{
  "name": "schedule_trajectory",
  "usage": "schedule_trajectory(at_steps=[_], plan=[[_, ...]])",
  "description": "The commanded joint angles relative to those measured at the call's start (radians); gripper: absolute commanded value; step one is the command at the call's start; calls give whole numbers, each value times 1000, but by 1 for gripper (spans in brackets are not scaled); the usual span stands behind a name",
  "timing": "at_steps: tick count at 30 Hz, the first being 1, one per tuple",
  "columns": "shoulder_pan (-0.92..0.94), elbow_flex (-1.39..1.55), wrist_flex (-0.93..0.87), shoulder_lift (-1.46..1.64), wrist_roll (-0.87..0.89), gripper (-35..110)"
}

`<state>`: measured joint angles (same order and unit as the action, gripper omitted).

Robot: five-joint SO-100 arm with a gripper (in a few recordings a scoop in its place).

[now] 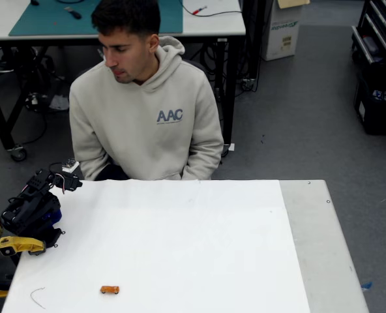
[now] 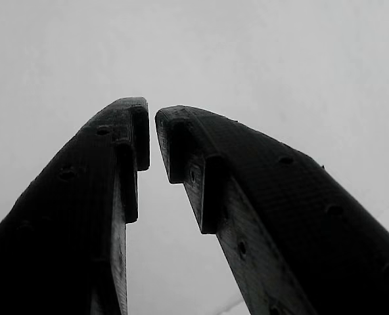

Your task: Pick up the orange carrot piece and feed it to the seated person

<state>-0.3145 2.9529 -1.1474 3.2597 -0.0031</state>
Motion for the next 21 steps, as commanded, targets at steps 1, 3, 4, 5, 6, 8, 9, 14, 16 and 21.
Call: schedule_trajectory(at_steps=[1,3,4,5,6,8,9,14,16,21], plan=[[-12,-23,-12,21,-6,-2],[-12,-25,-12,21,-8,-2],[-12,-25,-12,21,-9,-2],[-11,-25,-12,21,-9,-2],[-11,-25,-12,21,-9,-2],[-11,-25,-12,21,-9,-2],[-11,-25,-12,21,-9,-2],[-11,-26,-12,21,-9,-2],[-11,-28,-12,21,-9,-2],[-9,-94,-12,8,-6,-2]])
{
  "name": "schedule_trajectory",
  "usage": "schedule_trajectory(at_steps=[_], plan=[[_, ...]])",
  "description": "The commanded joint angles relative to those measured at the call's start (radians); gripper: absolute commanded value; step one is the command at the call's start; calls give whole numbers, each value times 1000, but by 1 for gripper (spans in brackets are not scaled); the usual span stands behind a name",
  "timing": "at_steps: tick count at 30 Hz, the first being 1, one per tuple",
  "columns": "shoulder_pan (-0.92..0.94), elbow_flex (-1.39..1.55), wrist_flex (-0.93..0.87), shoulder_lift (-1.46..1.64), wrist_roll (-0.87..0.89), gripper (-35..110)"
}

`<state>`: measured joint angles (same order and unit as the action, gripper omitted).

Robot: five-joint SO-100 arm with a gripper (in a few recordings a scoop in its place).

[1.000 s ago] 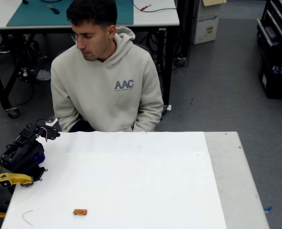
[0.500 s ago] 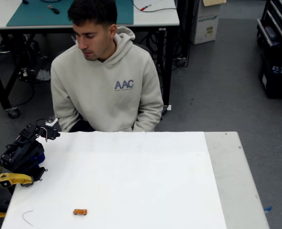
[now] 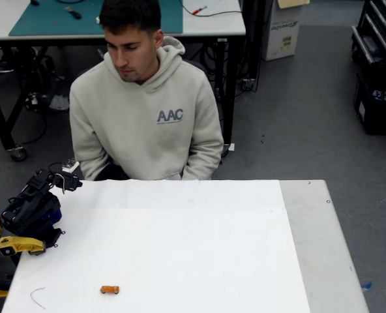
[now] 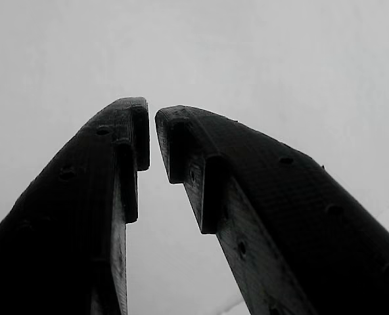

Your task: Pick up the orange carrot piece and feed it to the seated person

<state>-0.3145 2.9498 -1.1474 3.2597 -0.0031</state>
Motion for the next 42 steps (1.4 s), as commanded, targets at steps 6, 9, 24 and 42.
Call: schedule_trajectory(at_steps=[6,9,24,42], plan=[[-8,-115,-12,5,-9,-2],[-8,-132,-12,3,-11,-2],[213,-337,147,-132,-38,-2],[910,-844,135,-811,-149,-2]])
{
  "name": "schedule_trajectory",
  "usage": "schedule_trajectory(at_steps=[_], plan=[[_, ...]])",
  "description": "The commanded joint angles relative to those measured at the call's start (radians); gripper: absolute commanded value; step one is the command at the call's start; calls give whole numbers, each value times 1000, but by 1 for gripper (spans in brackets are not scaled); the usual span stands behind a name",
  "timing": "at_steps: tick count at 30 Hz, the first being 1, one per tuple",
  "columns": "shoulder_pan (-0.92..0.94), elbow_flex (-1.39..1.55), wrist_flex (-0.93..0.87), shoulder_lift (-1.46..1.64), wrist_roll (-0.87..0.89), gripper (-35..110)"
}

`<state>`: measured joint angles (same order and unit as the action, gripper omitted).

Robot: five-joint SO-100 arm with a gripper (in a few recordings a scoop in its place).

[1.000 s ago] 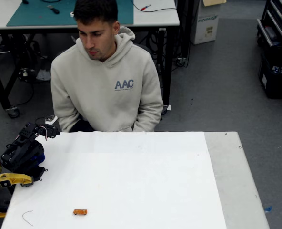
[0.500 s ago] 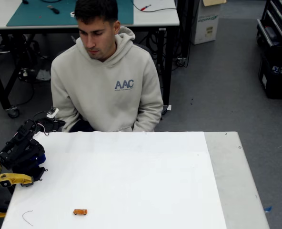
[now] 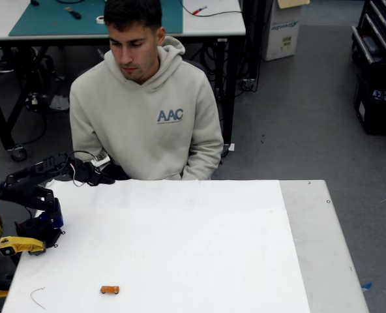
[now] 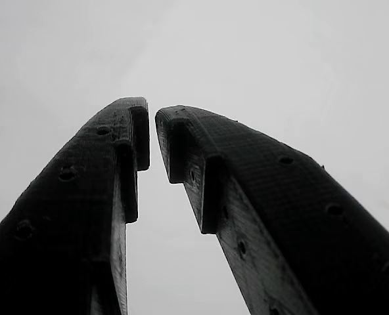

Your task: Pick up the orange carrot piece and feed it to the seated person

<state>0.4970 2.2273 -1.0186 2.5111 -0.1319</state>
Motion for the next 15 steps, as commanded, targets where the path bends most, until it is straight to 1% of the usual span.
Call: schedule_trajectory(at_steps=[1,9,15], plan=[[133,-141,6,-91,-20,-2],[405,-301,6,-311,-26,-2],[609,-428,12,-540,-169,-2]])
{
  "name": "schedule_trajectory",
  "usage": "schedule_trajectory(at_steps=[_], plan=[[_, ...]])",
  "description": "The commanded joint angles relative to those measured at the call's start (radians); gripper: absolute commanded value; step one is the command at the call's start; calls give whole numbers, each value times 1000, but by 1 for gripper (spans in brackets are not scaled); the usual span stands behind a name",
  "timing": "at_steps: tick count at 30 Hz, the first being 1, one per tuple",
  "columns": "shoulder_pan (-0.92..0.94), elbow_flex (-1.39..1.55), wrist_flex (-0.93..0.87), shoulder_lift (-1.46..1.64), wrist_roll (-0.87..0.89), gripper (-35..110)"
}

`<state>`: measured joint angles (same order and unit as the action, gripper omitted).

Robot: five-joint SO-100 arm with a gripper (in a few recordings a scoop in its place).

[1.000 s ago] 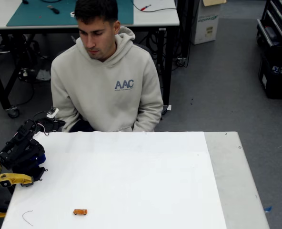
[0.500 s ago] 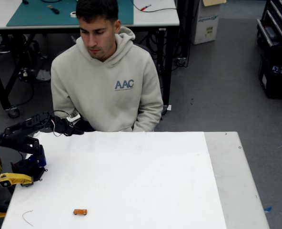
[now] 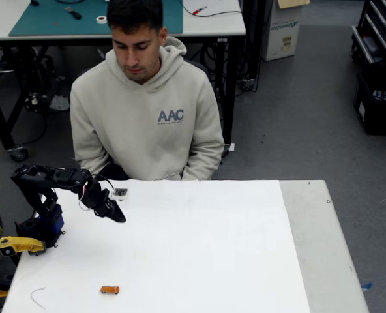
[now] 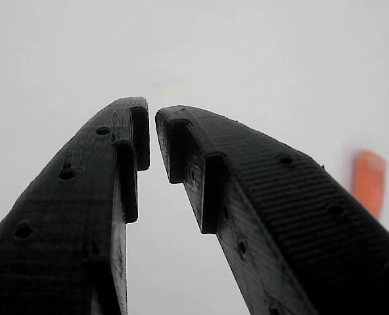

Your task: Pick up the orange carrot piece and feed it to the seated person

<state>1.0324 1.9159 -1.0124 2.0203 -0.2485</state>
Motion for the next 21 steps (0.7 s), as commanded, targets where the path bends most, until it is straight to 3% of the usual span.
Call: schedule_trajectory(at_steps=[1,11,21], plan=[[107,-137,6,-83,-69,-2],[417,-232,12,-316,-206,-2],[532,-232,14,-397,-305,-2]])
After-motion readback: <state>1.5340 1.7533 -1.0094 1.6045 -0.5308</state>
